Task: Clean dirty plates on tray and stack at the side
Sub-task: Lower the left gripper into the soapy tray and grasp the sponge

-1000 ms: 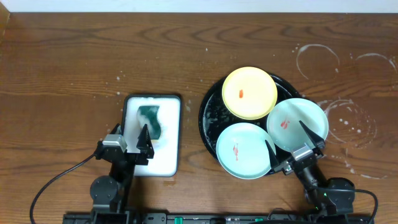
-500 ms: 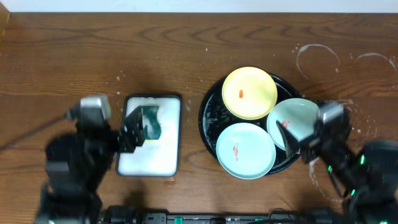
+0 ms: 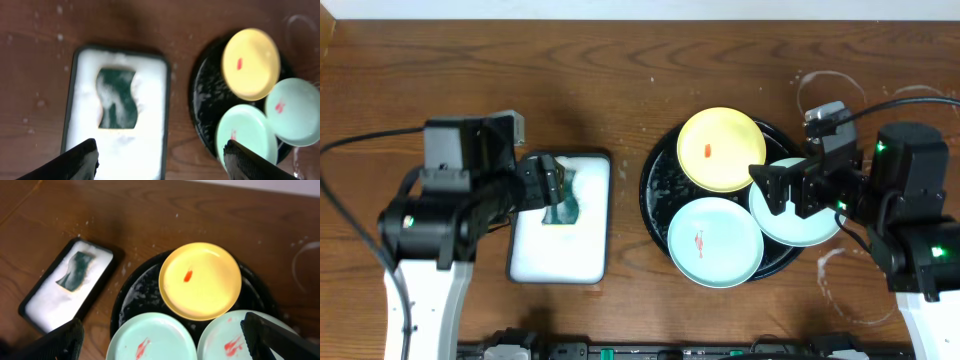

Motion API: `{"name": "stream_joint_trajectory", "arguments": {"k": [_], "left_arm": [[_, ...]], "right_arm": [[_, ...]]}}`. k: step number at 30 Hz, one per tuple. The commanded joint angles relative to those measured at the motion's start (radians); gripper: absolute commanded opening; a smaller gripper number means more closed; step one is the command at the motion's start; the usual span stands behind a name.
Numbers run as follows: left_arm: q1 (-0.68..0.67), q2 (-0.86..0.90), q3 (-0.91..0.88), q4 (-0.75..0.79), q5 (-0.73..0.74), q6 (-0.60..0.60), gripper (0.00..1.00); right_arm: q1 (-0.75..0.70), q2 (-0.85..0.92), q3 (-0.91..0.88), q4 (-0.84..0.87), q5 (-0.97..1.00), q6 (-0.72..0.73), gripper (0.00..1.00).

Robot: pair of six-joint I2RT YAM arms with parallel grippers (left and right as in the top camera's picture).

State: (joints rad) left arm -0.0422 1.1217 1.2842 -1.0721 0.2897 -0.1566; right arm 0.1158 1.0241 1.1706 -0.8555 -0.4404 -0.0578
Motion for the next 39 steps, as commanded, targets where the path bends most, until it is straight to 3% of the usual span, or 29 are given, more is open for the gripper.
{"name": "stream_joint_trajectory", "arguments": {"k": [1, 3, 7, 21, 31, 34, 39], "left_arm": [[-0.003, 0.08, -0.027, -0.025, 0.0, 0.002, 0.81], [-0.003, 0.119, -0.027, -0.04, 0.004, 0.016, 0.82], [-0.003, 0.225, -0.031, -0.022, -0.159, 0.004, 0.78], [-0.043, 0.674, -0.089, 0.141, -0.18, -0.005, 0.57], [-0.045, 0.831, -0.089, 0.242, -0.179, -0.016, 0.27], [-0.044, 0.869, -0.089, 0.252, -0.178, -0.016, 0.07], [-0.043, 0.837, -0.067, 0.179, -0.179, -0.016, 0.07]], "right_arm": [[0.01, 0.015, 0.017, -0.013, -0.028, 0.024, 0.99], [0.01, 0.02, 0.017, -0.025, -0.027, 0.024, 0.99], [0.01, 0.025, 0.017, -0.039, -0.027, 0.024, 0.99], [0.01, 0.026, 0.017, -0.055, -0.027, 0.027, 0.95], [0.01, 0.026, 0.017, -0.064, -0.028, 0.028, 0.93], [0.01, 0.026, 0.017, -0.064, -0.028, 0.027, 0.93], [0.01, 0.025, 0.017, -0.066, -0.028, 0.027, 0.92]]}}
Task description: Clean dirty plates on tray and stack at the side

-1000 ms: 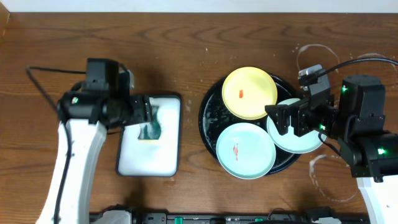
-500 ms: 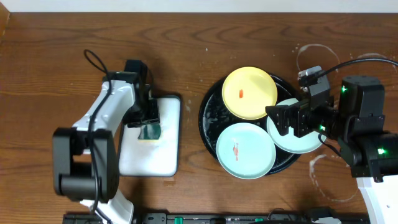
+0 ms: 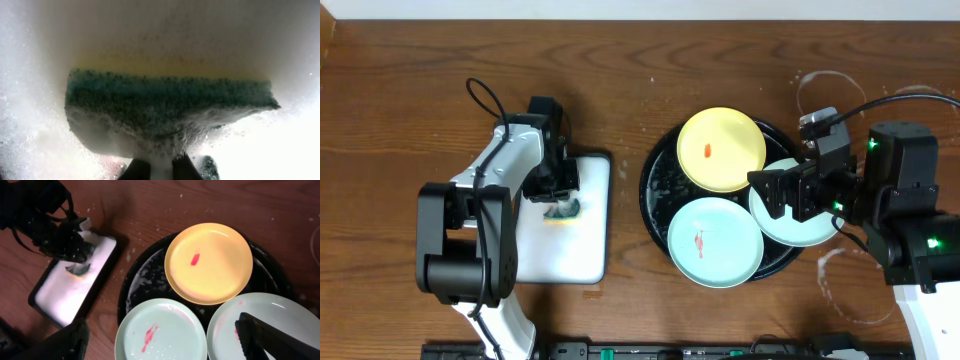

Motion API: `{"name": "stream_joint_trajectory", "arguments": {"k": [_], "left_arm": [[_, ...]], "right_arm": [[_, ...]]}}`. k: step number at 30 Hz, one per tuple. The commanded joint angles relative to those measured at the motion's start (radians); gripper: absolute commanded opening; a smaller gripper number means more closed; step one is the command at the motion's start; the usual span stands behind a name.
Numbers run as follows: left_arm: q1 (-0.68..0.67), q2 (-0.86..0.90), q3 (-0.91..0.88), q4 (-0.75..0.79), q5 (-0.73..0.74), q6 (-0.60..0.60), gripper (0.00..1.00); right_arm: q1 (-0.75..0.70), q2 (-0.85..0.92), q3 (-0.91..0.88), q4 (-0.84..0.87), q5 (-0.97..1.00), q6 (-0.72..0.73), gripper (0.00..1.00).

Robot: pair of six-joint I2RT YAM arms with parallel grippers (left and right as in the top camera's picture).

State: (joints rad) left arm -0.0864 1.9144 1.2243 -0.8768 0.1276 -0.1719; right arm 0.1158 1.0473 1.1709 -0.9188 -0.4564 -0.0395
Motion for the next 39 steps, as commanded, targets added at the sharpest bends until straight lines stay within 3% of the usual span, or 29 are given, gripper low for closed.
{"name": "stream_joint_trajectory", "arguments": {"k": [1, 2, 3, 5, 7, 10, 15, 26, 29, 32, 37, 38, 39], "left_arm": [[0.001, 0.026, 0.005, -0.034, -0.016, -0.001, 0.08], [0.001, 0.003, 0.016, -0.05, -0.016, -0.001, 0.08], [0.001, -0.024, 0.024, -0.064, -0.016, -0.002, 0.22], [0.001, -0.084, 0.03, -0.081, -0.011, -0.006, 0.41], [0.001, -0.141, 0.03, -0.093, -0.009, -0.005, 0.53], [0.001, -0.214, 0.029, -0.118, -0.01, -0.006, 0.58], [0.001, -0.231, -0.007, -0.093, -0.012, -0.011, 0.59], [0.001, -0.137, -0.187, 0.193, -0.025, -0.059, 0.63], [0.001, -0.118, -0.187, 0.206, -0.028, -0.058, 0.45], [0.001, -0.117, -0.186, 0.197, -0.027, -0.058, 0.08], [0.001, -0.156, -0.145, 0.119, -0.028, -0.058, 0.09], [0.001, -0.168, -0.131, 0.097, -0.027, -0.058, 0.26], [0.001, -0.182, -0.117, 0.077, -0.027, -0.058, 0.36]], "right_arm": [[0.01, 0.002, 0.016, -0.002, -0.012, 0.009, 0.92], [0.01, 0.002, 0.016, 0.0, -0.012, 0.01, 0.92], [0.01, 0.002, 0.016, 0.003, -0.012, 0.01, 0.92], [0.01, 0.002, 0.016, 0.004, -0.012, 0.009, 0.91], [0.009, 0.002, 0.016, 0.004, -0.011, 0.009, 0.91], [0.01, 0.002, 0.016, 0.005, 0.004, 0.009, 0.91], [0.01, 0.002, 0.016, 0.004, 0.005, 0.009, 0.91], [0.009, 0.002, 0.016, 0.002, 0.004, 0.009, 0.92], [0.01, 0.002, 0.016, 0.002, 0.004, 0.009, 0.92], [0.01, 0.002, 0.016, 0.003, 0.005, 0.009, 0.92], [0.009, 0.002, 0.016, 0.001, 0.005, 0.009, 0.92], [0.009, 0.002, 0.016, 0.002, 0.008, 0.009, 0.92], [0.01, 0.002, 0.016, 0.003, 0.012, 0.009, 0.92]]}}
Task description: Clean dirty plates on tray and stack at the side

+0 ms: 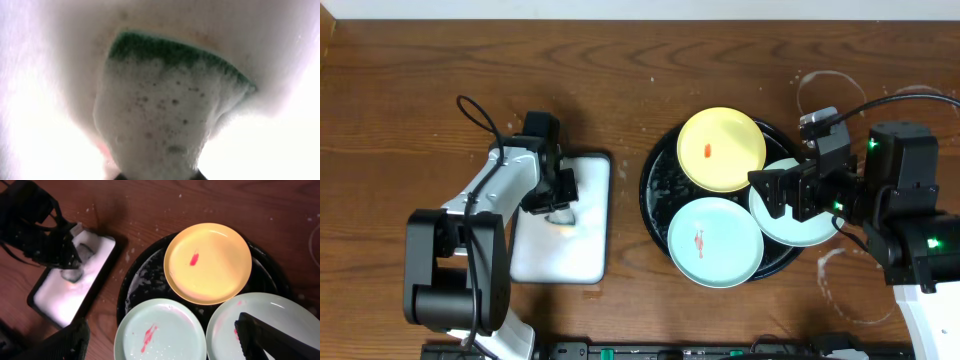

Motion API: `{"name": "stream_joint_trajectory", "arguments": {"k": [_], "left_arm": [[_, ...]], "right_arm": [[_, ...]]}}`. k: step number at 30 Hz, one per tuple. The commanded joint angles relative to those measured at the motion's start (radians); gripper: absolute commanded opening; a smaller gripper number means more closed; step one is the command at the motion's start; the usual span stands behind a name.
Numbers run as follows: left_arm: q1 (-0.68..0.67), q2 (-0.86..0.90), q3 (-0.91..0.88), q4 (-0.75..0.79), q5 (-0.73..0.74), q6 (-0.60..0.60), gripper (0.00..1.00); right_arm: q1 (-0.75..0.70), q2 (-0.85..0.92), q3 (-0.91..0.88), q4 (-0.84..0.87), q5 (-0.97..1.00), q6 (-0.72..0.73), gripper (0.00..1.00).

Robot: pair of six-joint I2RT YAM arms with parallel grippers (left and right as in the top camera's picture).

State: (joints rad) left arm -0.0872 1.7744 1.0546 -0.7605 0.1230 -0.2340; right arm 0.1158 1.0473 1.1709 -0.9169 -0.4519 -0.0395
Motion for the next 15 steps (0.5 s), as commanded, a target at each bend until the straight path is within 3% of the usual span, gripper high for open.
{"name": "stream_joint_trajectory", "arguments": {"k": [1, 5, 15], "left_arm": [[0.002, -0.055, 0.065, -0.056, -0.023, 0.004, 0.41], [0.002, -0.109, 0.075, -0.072, -0.023, 0.004, 0.59], [0.002, -0.101, -0.021, -0.029, -0.024, 0.004, 0.61]], "right_arm": [[0.009, 0.002, 0.016, 0.003, 0.008, 0.009, 0.92], [0.01, 0.003, 0.016, 0.004, 0.011, 0.009, 0.92], [0.01, 0.005, 0.016, -0.003, 0.01, 0.009, 0.92]]}}
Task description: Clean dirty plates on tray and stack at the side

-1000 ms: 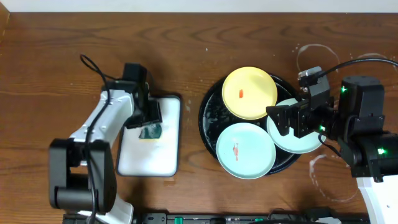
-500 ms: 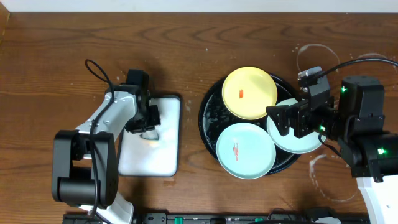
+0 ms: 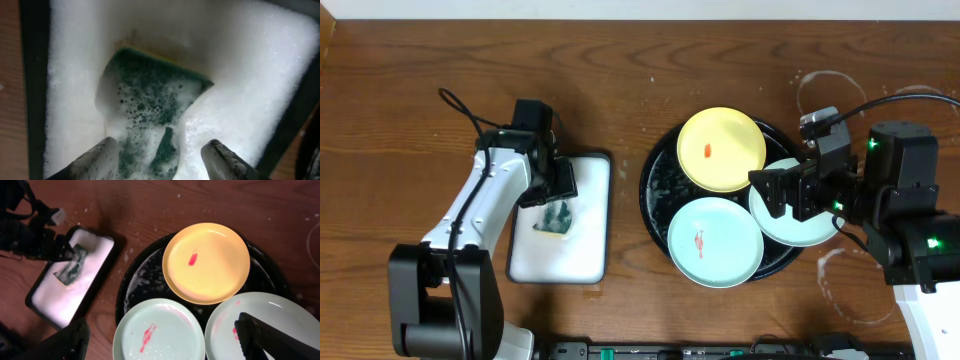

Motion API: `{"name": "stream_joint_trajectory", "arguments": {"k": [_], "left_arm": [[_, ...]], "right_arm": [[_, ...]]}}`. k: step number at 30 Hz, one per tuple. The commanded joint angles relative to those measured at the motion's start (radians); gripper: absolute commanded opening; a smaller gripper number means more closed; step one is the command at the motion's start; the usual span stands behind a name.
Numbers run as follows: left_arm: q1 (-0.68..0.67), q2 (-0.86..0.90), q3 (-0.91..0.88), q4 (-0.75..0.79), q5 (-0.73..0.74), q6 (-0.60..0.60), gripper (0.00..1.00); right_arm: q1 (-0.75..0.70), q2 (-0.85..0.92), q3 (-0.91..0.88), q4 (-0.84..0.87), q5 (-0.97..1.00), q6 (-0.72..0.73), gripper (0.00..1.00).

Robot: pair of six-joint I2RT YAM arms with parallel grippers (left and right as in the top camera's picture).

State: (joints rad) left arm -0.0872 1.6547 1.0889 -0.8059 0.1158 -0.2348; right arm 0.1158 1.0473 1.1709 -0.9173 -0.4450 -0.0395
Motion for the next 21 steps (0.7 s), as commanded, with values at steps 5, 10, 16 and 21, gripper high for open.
{"name": "stream_joint_trajectory", "arguments": {"k": [5, 10, 16, 21], "left_arm": [[0.002, 0.037, -0.151, 0.151, -0.038, 0.005, 0.57], [0.002, 0.04, -0.179, 0.194, -0.019, 0.005, 0.19], [0.002, 0.019, -0.104, 0.1, -0.011, 0.005, 0.08], [0.002, -0.011, 0.011, -0.011, -0.011, 0.005, 0.36]], "right_arm": [[0.01, 0.005, 0.016, -0.003, 0.003, 0.009, 0.92], [0.01, 0.005, 0.016, -0.003, 0.003, 0.009, 0.92], [0.01, 0.005, 0.016, -0.003, 0.003, 0.009, 0.92], [0.01, 0.005, 0.016, -0.003, 0.004, 0.009, 0.92]]}}
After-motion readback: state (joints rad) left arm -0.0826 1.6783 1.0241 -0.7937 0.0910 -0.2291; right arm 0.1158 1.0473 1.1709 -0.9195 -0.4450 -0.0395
